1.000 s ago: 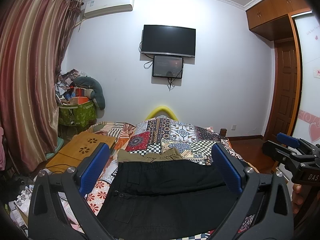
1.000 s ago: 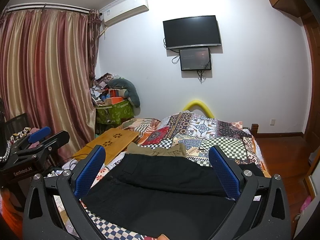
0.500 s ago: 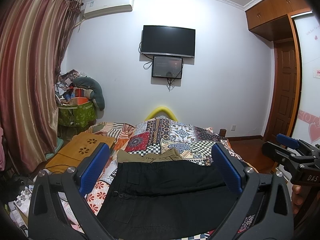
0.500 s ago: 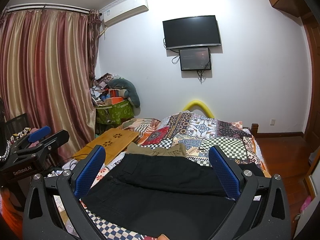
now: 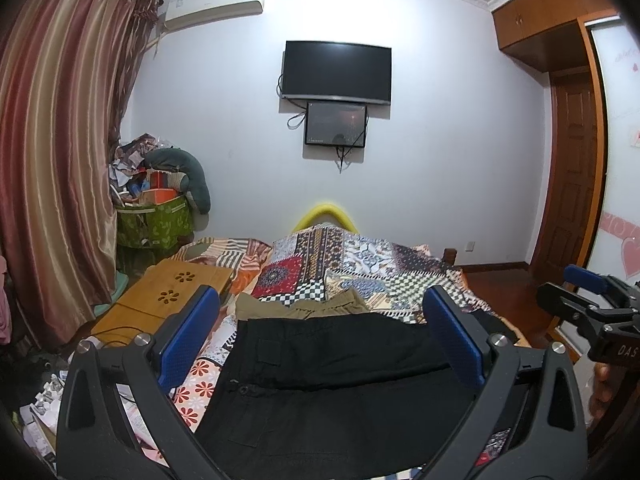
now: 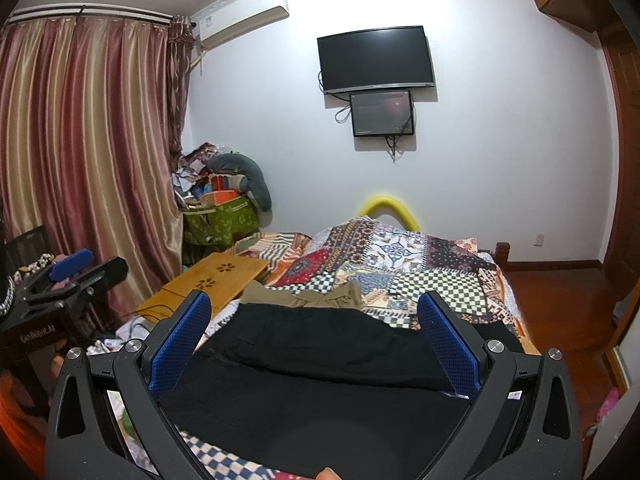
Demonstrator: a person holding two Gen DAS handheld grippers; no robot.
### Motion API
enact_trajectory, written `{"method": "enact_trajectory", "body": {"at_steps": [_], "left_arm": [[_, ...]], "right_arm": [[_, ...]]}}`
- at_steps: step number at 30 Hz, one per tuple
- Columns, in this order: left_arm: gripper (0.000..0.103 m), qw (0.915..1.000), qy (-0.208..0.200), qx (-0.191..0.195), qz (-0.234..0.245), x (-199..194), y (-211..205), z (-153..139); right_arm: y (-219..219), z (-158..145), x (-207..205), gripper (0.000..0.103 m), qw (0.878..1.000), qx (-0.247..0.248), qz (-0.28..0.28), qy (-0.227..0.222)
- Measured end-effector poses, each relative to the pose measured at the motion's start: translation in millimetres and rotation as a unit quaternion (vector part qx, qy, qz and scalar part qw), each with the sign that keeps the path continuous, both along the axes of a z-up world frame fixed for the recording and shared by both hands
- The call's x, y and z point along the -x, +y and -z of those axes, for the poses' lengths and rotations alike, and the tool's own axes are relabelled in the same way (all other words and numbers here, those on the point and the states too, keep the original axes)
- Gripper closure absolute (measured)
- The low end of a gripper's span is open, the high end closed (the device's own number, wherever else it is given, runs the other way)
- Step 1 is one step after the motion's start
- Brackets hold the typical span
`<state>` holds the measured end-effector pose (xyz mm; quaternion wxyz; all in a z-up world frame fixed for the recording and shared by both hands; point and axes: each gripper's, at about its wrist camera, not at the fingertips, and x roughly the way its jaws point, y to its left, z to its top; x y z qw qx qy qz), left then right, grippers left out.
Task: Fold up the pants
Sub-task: 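Grasp the black pants waistband edges with the left and right grippers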
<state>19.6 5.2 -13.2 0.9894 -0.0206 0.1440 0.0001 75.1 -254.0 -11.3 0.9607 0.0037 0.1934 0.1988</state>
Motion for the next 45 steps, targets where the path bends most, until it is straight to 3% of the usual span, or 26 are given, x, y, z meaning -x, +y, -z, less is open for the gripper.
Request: {"method": "enact_trajectory", "body": {"at_steps": [11,18,24,26,32,39,45], "left_arm": [[0.000,0.9975,0.062,-0.027,-0.023,-74.6,27.9,37.7],[0.001,0.9909,0.125,-0.035,-0.033,-124.5,50.2,81.1],[0.013,0.9791,0.200,-0.020,-0.031,-168.9,76.9,121.6],[0.015,0.9763,0.213,-0.019,-0.035,-181.2,83.5,128.7],[0.018,0.9702,0.237,-0.022,-0.045,-228.8,99.8,148.7],[0.018,0.9598,0.273,-0.029,-0.060,-288.2,116.8,179.3],[0.018,0.9442,0.322,-0.029,-0.064,-331.9,130.9,224.4]], "right_arm": [[-69.9,34.6,-41.2,0.000,0.991,0.049,0.119,0.045],[-134.3,50.9,-50.0,0.001,0.972,0.075,0.206,0.086],[-185.9,70.0,-61.6,0.017,0.954,0.059,0.261,0.138],[-195.5,75.1,-68.6,0.029,0.949,0.054,0.270,0.151],[-218.8,95.5,-102.3,0.047,0.944,0.045,0.273,0.180],[-220.2,123.0,-157.7,0.049,0.943,0.058,0.260,0.199],[-216.6,160.2,-196.0,0.049,0.937,0.082,0.242,0.238]]}}
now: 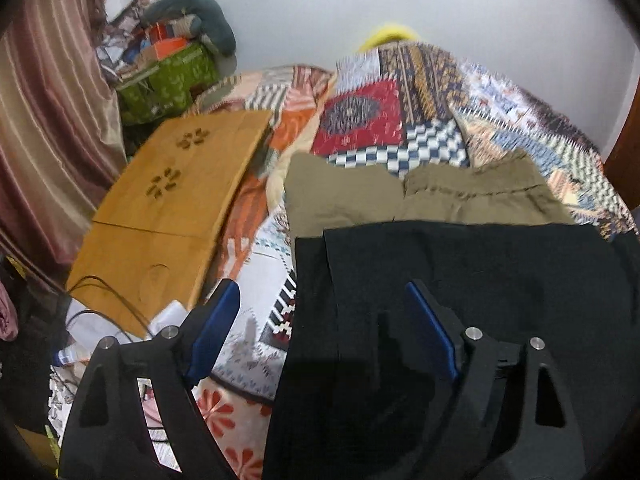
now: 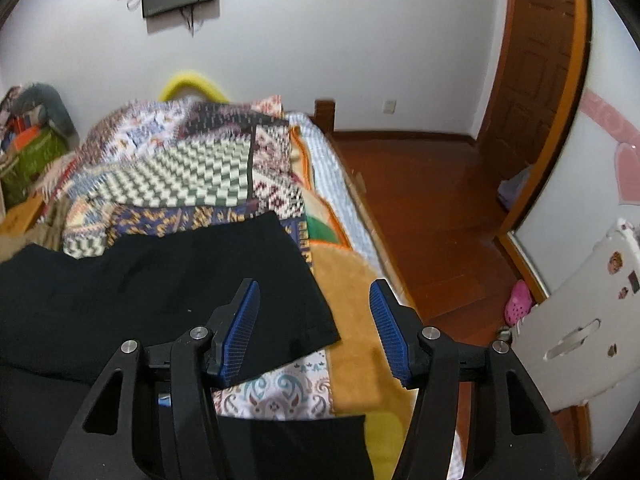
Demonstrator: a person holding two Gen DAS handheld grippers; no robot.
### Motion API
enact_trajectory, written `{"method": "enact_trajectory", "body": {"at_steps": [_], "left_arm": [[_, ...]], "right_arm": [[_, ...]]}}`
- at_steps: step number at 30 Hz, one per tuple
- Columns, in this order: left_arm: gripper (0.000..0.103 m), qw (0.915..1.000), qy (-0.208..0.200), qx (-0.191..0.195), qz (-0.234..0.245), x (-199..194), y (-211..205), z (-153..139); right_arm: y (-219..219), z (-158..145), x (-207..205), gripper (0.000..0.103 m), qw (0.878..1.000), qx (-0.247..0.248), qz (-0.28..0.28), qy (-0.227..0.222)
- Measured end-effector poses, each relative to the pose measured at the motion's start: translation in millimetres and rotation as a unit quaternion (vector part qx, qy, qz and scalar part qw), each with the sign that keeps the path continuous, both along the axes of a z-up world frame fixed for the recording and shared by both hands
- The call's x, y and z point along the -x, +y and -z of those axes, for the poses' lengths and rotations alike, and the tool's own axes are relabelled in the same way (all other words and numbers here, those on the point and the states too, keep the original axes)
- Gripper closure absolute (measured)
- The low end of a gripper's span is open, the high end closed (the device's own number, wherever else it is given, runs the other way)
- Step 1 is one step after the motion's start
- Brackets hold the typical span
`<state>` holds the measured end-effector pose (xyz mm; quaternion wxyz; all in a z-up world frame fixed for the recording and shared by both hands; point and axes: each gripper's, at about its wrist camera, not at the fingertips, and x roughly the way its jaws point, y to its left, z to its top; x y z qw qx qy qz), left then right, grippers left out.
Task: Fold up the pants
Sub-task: 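Grasp the black pants waistband edges with the left and right grippers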
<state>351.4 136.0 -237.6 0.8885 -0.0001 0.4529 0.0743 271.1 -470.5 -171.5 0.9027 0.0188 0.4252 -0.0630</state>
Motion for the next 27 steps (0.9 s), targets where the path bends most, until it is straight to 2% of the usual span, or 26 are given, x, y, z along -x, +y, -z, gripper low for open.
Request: {"method": "enact_trajectory", "body": {"at_steps": [5,9,11,14,16,18,19,21,25,27], "left_arm": [[0.019,0.9989,0.040,0.020,-0.013,-28.6,12.5,32.7],[0.022,0.9983,0.047,0.033,-0.013,-46.4,18.5,45.5],[0.031,0.9977,0.052,0.042,-0.010,-50.8,17.8,49.8],[0.036,0.9987,0.049,0.011,-0.009,-54.7,10.4,54.2],[0.052,0.9990,0.045,-0.005,0.004,-55.9,2.1,55.3],[0.061,0.9987,0.046,-0.016,0.013,-56.6,-4.8,55.8],[0.070,0.9986,0.044,-0.022,0.017,-56.7,-8.3,55.1],[0.074,0.9983,0.039,-0.038,0.020,-56.9,-14.8,52.5],[0.081,0.9980,0.034,-0.050,0.021,-55.7,-17.2,47.6],[0.084,0.9983,0.028,-0.047,0.021,-53.5,-16.3,42.9]], "right_arm": [[-0.6,30.2,-8.9,0.049,0.999,0.001,-0.003,0.039],[-2.0,41.9,-8.5,0.049,0.999,0.001,-0.004,0.052],[-4.3,45.3,-8.5,0.049,0.999,-0.002,-0.002,0.054],[-6.6,52.2,-10.0,0.049,0.998,-0.008,0.000,0.063],[-7.3,55.9,-11.7,0.049,0.998,-0.005,0.005,0.065],[-8.2,55.6,-14.1,0.049,0.998,-0.006,0.007,0.059],[-8.7,56.6,-15.4,0.049,0.998,-0.009,0.008,0.060],[-10.1,58.4,-18.1,0.049,0.998,-0.016,0.008,0.065],[-10.3,56.9,-15.7,0.073,0.998,-0.018,0.011,0.064],[-9.5,55.2,-12.5,0.079,0.998,-0.012,0.014,0.061]]}}
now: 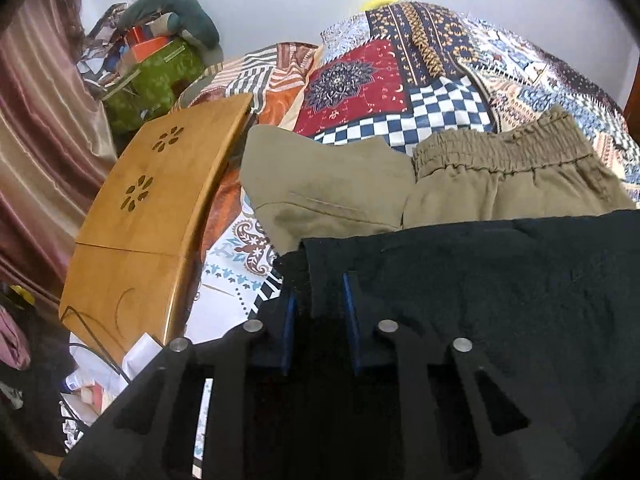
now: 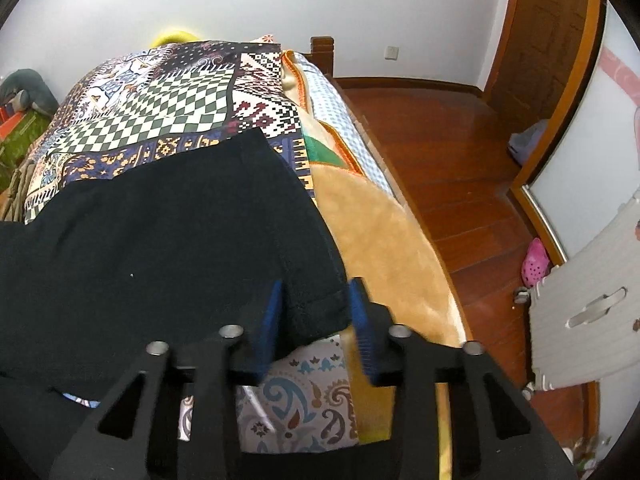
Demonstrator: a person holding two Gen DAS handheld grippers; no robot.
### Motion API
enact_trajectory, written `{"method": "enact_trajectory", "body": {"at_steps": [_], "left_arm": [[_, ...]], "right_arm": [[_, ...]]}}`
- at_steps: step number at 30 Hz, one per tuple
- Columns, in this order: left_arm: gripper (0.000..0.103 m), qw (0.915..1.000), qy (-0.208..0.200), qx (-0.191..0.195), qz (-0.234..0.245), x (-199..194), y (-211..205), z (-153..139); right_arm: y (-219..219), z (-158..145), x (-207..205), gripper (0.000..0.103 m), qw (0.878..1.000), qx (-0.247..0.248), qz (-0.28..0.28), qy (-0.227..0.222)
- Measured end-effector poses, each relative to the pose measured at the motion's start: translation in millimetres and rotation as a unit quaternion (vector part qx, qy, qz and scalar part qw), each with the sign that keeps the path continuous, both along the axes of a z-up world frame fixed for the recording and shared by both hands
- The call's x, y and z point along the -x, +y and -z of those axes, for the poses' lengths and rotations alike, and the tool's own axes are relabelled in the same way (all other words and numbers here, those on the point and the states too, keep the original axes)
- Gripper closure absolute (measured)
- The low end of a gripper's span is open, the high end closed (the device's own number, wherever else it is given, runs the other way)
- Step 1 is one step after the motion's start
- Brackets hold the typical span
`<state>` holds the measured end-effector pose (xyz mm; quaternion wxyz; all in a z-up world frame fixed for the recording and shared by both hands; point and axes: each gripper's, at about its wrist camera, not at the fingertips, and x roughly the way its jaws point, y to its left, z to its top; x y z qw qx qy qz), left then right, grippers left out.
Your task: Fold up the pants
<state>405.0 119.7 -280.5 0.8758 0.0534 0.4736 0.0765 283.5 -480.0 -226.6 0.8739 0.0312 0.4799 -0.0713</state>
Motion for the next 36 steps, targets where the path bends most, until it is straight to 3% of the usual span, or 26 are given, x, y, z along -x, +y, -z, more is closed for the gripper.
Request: {"method": "enact_trajectory", "body": {"at_steps": [4,12,15,19,27,29,31,36], "left_arm": [[0.087,0.9997,-0.022,-0.004,0.006,6.1,-3.0,-17.2],[0.087,0.9993,-0.029,-0.022,0.012,-8.0,-6.2,-27.7],[0.086,0.9989,-0.022,-0.041,0.010,-16.6,-6.7,-21.3],[0.084,0.9994,0.004,-0.035,0.007,-21.6,-0.6,-0.8],[0.080,0.9994,0.007,-0.033,0.006,-22.0,3.9,3.6],[0.078,0.9994,0.005,-0.034,0.006,-21.4,3.6,5.3],[0.075,0.9993,0.003,-0.036,0.005,-20.7,3.9,7.0],[0.070,0.9996,0.000,-0.030,-0.003,-22.1,7.6,8.3]], "right_arm": [[4.1,-7.3,8.6,0.090,1.000,0.013,-0.008,-0.008],[-6.6,-10.1,27.4,0.092,1.000,0.015,0.012,-0.013],[-7.1,1.2,28.8,0.092,1.000,0.007,0.016,0.002],[-1.5,7.6,26.3,0.091,1.000,0.015,0.008,0.020],[5.9,-39.9,18.2,0.080,0.999,0.031,-0.014,-0.031],[10.6,-50.2,1.1,0.066,0.998,0.036,-0.025,-0.047],[15.4,-51.7,-14.5,0.060,0.997,0.037,-0.035,-0.057],[28.6,-30.0,-73.6,0.060,0.997,0.034,-0.063,-0.039]]}}
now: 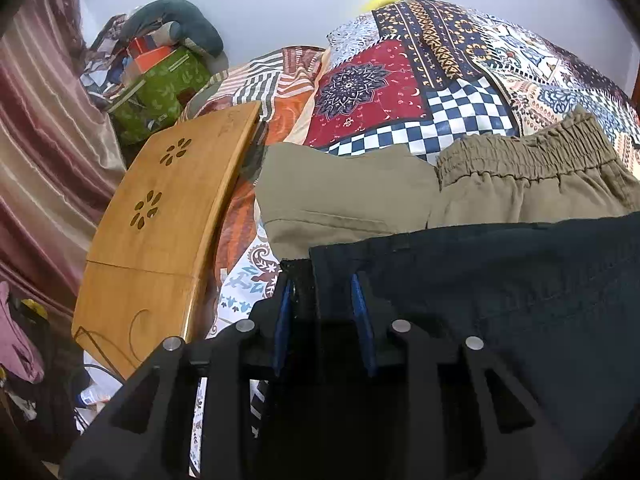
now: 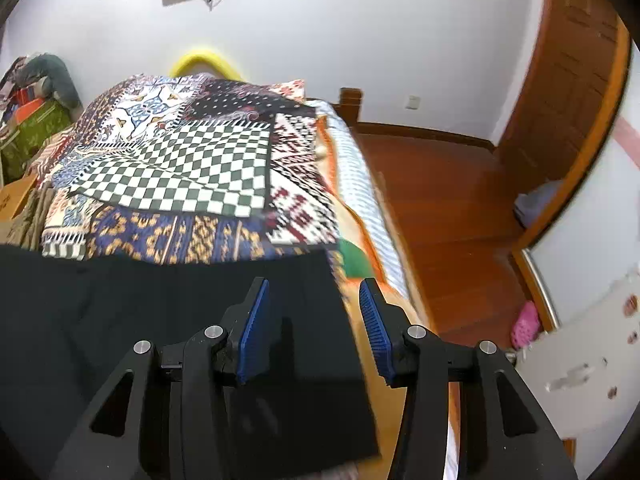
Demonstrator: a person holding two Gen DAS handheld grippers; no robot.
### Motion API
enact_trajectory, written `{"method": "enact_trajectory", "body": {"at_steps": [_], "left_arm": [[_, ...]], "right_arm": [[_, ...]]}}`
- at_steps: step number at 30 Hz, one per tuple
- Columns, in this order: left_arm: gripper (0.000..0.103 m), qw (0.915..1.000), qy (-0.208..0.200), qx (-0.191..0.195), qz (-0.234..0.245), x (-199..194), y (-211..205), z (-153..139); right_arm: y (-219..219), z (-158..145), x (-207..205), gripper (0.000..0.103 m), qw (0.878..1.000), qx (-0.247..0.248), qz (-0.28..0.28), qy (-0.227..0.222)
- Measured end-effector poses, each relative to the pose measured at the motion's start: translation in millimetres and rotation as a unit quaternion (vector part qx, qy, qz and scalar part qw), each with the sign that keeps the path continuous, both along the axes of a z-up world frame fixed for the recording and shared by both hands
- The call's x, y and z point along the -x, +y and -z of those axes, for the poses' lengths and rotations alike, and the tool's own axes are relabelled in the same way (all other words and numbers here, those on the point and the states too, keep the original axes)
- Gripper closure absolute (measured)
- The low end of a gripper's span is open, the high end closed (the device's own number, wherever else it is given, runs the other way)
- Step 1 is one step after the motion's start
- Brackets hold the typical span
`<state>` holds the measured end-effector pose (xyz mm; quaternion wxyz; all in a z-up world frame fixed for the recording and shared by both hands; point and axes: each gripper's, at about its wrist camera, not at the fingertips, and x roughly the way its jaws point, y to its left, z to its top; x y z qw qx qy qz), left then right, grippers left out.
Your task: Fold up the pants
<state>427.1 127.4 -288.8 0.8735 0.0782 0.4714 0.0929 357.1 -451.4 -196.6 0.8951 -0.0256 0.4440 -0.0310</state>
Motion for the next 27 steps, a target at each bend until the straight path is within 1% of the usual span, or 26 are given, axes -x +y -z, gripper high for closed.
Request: {"method": "enact_trajectory", "body": {"at_steps": [2,4,5,6,7,10,13,15,16,20,22,24,25,27], "left_arm": [[0.067,1.0000,-0.001,0.002,-0.004,-0.4,1.6,0.0],[0.058,1.0000,-0.005,-0.002,-0.007,-0.8,3.9,0.7],[0.057,0.9999,-0.005,-0.003,-0.008,-1.0,5.2,1.5],[0.054,0.9999,-0.006,-0.003,-0.009,-1.3,6.6,2.2],[0.052,0.9999,-0.006,0.000,-0.009,-1.2,9.0,2.7],[0.052,0.9998,-0.008,0.017,-0.008,-0.4,13.1,-0.6],[0.052,0.9988,-0.015,0.045,-0.010,6.4,18.5,-14.2],[0.052,0.9979,-0.030,0.057,-0.011,16.2,23.3,-30.6],[0.052,0.9973,-0.036,0.062,-0.011,21.1,25.7,-38.4],[0.047,0.9953,-0.060,0.074,-0.020,43.4,39.3,-69.2],[0.045,0.9942,-0.068,0.080,-0.025,54.4,47.2,-81.8],[0.045,0.9935,-0.069,0.087,-0.026,62.6,54.4,-89.1],[0.045,0.9930,-0.069,0.092,-0.028,65.5,58.2,-90.7],[0.045,0.9921,-0.063,0.104,-0.028,67.4,63.1,-90.0]], "right_arm": [[5.3,13.8,-16.1,0.060,1.000,-0.002,-0.008,0.017],[10.9,35.5,-28.4,0.060,0.999,0.000,-0.012,0.045],[12.7,46.8,-32.7,0.060,0.998,0.009,-0.012,0.060],[14.4,53.1,-33.9,0.060,0.998,0.021,-0.011,0.055],[14.7,54.0,-34.0,0.060,0.998,0.026,-0.009,0.050],[10.1,51.3,-37.1,0.060,0.998,0.009,0.011,0.062],[14.5,39.1,-34.7,0.059,0.997,0.018,0.000,0.070],[24.3,24.4,-23.2,0.059,0.998,0.017,-0.016,0.057],[28.6,18.8,-22.7,0.057,0.998,0.016,-0.021,0.052],[55.5,-13.8,-4.8,0.057,0.998,-0.010,-0.058,0.022],[77.2,-32.5,3.1,0.056,0.996,-0.024,-0.087,0.005],[97.0,-45.1,6.2,0.052,0.993,-0.038,-0.110,-0.008],[106.5,-50.0,7.6,0.049,0.992,-0.045,-0.121,-0.014],[128.6,-57.3,7.6,0.047,0.987,-0.063,-0.146,-0.021]]}}
